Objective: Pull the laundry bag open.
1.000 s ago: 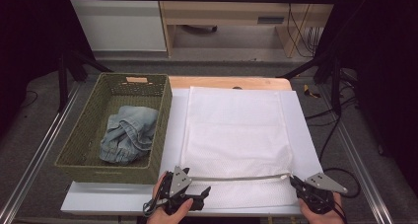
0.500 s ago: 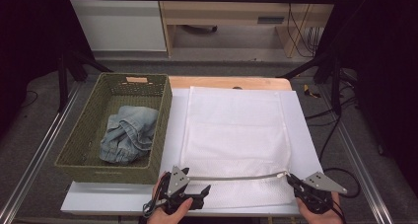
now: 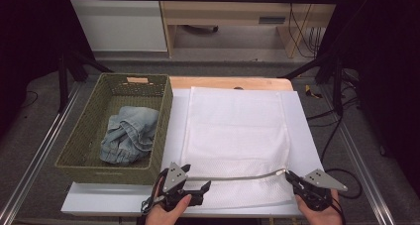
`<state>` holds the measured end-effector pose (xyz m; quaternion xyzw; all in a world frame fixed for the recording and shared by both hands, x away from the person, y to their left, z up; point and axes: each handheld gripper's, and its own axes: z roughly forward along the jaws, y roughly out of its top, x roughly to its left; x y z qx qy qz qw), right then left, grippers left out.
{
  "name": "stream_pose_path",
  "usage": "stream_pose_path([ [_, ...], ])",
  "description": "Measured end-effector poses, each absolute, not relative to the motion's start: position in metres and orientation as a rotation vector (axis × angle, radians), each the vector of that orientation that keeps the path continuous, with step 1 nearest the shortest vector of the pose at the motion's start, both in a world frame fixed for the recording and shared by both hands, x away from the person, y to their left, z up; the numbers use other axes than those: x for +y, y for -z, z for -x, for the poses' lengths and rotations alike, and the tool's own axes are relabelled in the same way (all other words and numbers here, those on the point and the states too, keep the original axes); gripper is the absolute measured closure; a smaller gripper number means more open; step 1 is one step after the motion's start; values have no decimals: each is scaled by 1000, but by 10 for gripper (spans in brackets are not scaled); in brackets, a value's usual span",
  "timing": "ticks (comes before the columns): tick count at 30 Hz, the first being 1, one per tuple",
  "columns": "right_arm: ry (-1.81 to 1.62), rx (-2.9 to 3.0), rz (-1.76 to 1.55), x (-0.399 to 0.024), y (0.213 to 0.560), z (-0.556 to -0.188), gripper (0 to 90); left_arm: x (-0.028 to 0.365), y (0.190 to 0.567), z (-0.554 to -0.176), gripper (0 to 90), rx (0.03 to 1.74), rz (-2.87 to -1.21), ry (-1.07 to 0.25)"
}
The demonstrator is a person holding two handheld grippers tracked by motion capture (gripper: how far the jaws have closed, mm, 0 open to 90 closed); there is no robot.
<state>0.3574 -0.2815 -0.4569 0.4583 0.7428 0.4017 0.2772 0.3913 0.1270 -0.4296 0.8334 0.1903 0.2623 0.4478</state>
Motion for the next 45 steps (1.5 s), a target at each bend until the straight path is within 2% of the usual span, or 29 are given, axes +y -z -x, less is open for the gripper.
stream_pose_path([
  [7, -1119, 1980, -1222, -277, 453, -363, 859, 129, 424, -383, 166, 510, -2038, -684],
  [10, -1126, 1970, -1194, -273, 451, -362, 859, 122, 413, -381, 208, 511, -2023, -715],
  [13, -1132, 1970, -1182, -272, 450, -361, 859, 115, 407, -380, 209, 513, -2007, -726],
  [24, -1141, 1956, -1176, -275, 451, -358, 859, 63, 391, -392, 210, 441, -2020, -683],
  [25, -1142, 1955, -1174, -275, 451, -357, 859, 60, 390, -392, 257, 433, -2022, -674],
  [35, -1146, 1951, -1177, -278, 450, -355, 858, 23, 384, -403, 272, 389, -2016, -603],
  [45, -1159, 1948, -1166, -281, 450, -353, 858, -9, 388, -404, 335, 344, -2024, -575],
])
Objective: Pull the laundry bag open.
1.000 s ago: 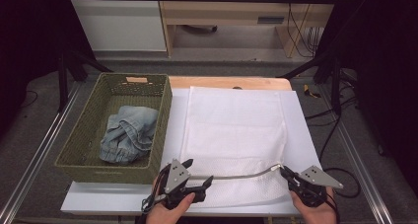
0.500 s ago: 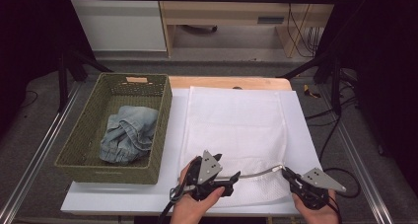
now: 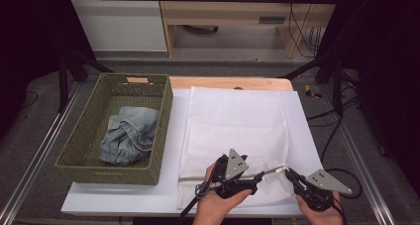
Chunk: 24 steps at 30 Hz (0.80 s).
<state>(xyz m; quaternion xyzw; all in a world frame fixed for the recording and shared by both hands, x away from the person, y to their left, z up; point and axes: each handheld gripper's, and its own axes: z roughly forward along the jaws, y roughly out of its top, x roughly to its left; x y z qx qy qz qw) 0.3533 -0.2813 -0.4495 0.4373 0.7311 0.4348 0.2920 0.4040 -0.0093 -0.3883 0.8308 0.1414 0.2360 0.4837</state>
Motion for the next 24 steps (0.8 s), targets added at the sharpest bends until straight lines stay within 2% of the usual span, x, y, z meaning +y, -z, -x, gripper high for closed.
stream_pose_path([
  [14, -1177, 1953, -1186, -281, 451, -355, 859, -28, 385, -404, 416, 340, -1998, -586],
  [24, -1194, 1930, -1182, -283, 450, -356, 859, -43, 396, -413, 423, 321, -2037, -544],
])
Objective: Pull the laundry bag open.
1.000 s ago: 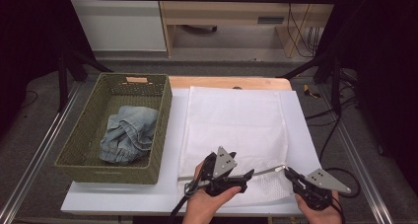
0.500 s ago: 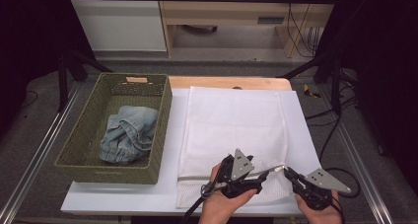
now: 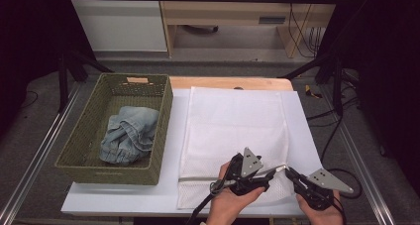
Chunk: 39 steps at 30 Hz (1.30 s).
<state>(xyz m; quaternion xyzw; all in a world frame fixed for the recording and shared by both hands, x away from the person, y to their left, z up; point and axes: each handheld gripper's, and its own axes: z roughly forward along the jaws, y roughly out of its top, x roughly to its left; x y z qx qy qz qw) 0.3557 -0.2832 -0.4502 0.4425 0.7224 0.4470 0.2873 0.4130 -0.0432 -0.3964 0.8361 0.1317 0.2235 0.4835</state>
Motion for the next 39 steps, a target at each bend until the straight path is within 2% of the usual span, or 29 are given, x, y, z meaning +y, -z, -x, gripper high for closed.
stream_pose_path([
  [14, -1193, 1924, -1171, -284, 449, -354, 859, -58, 409, -415, 434, 297, -2068, -518],
  [22, -1196, 1914, -1170, -285, 449, -353, 859, -64, 414, -415, 542, 265, -2093, -481],
  [25, -1191, 1915, -1170, -285, 449, -353, 859, -70, 415, -418, 620, 264, -2088, -450],
  [39, -1190, 1912, -1170, -286, 449, -352, 859, -84, 409, -430, 697, 239, -2097, -444],
])
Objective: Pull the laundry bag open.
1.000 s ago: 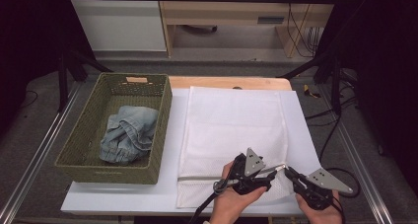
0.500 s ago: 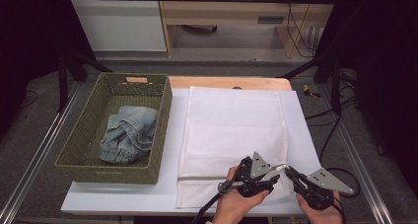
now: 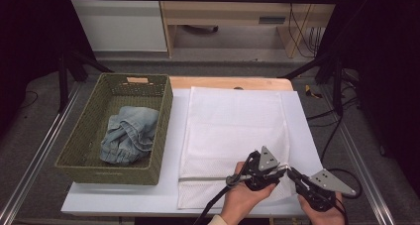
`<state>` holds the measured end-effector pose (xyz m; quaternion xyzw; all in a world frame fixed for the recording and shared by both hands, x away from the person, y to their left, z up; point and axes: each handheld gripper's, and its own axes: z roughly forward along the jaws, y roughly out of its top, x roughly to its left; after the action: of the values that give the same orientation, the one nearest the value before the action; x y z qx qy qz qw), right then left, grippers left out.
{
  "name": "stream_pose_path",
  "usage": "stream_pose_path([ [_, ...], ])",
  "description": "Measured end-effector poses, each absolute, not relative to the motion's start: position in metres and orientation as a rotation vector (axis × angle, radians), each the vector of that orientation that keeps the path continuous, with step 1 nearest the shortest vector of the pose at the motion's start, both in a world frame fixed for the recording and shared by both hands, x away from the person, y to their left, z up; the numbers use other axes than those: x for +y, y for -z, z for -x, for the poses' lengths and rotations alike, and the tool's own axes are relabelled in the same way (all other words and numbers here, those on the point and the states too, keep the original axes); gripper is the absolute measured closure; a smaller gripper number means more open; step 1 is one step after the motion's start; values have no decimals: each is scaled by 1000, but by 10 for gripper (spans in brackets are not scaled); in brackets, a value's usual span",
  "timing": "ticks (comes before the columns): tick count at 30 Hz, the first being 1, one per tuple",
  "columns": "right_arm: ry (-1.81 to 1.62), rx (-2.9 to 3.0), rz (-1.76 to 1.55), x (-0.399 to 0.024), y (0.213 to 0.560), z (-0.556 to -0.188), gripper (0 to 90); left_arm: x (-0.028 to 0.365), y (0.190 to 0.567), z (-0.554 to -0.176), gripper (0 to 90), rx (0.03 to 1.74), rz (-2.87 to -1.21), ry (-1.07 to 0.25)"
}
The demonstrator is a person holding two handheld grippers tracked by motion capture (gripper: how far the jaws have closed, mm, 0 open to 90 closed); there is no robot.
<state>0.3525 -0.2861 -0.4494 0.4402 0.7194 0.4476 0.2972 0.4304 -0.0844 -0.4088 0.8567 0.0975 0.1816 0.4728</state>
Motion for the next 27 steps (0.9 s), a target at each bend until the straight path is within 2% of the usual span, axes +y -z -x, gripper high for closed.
stream_pose_path([
  [4, -1201, 1910, -1175, -287, 450, -352, 859, -86, 413, -433, 701, 247, -2111, -429],
  [17, -1190, 1912, -1179, -287, 450, -352, 859, -88, 419, -439, 818, 225, -2132, -369],
  [27, -1176, 1918, -1181, -287, 451, -352, 858, -89, 422, -442, 822, 213, -2140, -331],
])
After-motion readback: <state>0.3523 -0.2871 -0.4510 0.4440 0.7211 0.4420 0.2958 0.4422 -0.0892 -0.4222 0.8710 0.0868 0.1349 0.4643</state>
